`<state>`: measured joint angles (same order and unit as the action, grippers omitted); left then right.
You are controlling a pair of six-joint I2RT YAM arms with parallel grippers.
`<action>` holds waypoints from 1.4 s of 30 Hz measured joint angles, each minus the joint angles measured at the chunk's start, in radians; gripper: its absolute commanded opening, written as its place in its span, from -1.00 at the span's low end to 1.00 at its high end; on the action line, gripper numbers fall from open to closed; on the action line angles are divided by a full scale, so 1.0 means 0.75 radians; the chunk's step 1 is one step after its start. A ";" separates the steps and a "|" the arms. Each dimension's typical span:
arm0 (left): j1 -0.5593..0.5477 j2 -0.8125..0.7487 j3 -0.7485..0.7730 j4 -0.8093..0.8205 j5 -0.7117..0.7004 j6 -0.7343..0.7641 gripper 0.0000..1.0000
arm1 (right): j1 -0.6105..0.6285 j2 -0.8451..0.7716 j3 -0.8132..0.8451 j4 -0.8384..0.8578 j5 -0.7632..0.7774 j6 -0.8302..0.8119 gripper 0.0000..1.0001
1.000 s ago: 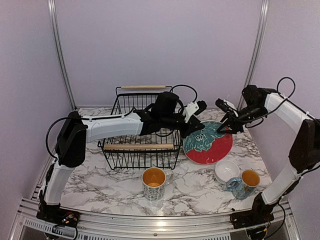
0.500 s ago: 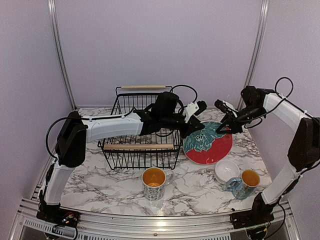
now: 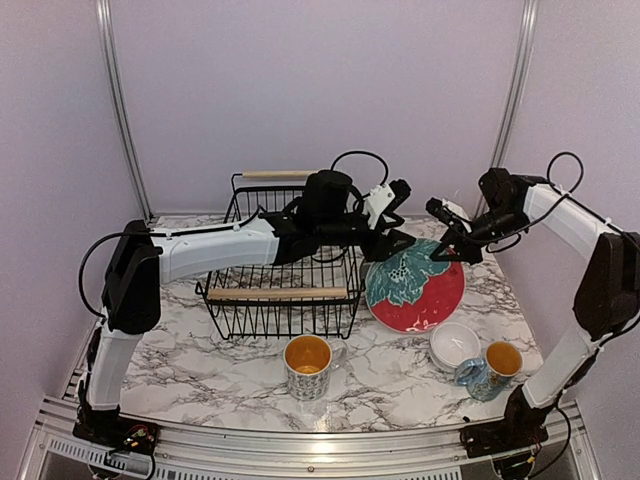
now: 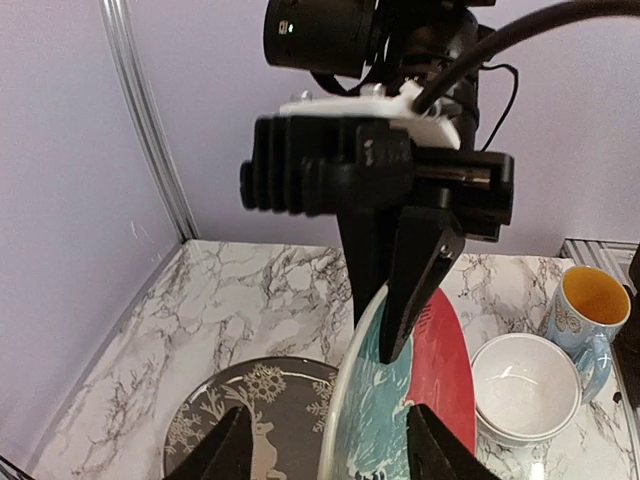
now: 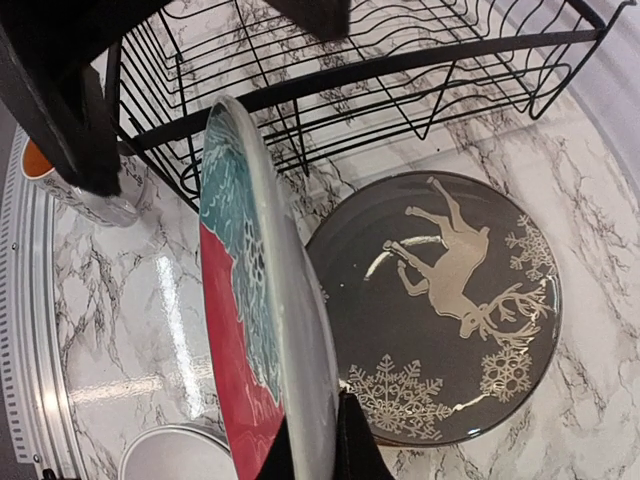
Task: Load the mixed dishes into the dish rack
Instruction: Pass from the left arm to the right, then move the dish rack to the center of the board.
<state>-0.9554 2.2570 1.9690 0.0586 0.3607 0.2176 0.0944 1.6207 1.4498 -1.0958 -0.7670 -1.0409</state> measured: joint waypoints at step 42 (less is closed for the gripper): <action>0.606 -0.585 -0.497 -0.989 -0.805 -0.905 -0.12 | -0.019 -0.256 -0.074 0.733 0.671 1.074 -1.00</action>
<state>-0.5011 1.8179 1.5959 -0.6834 -0.2432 -0.4614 0.0803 1.4284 1.3945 -0.5461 -0.2634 -0.2356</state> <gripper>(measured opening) 0.448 0.060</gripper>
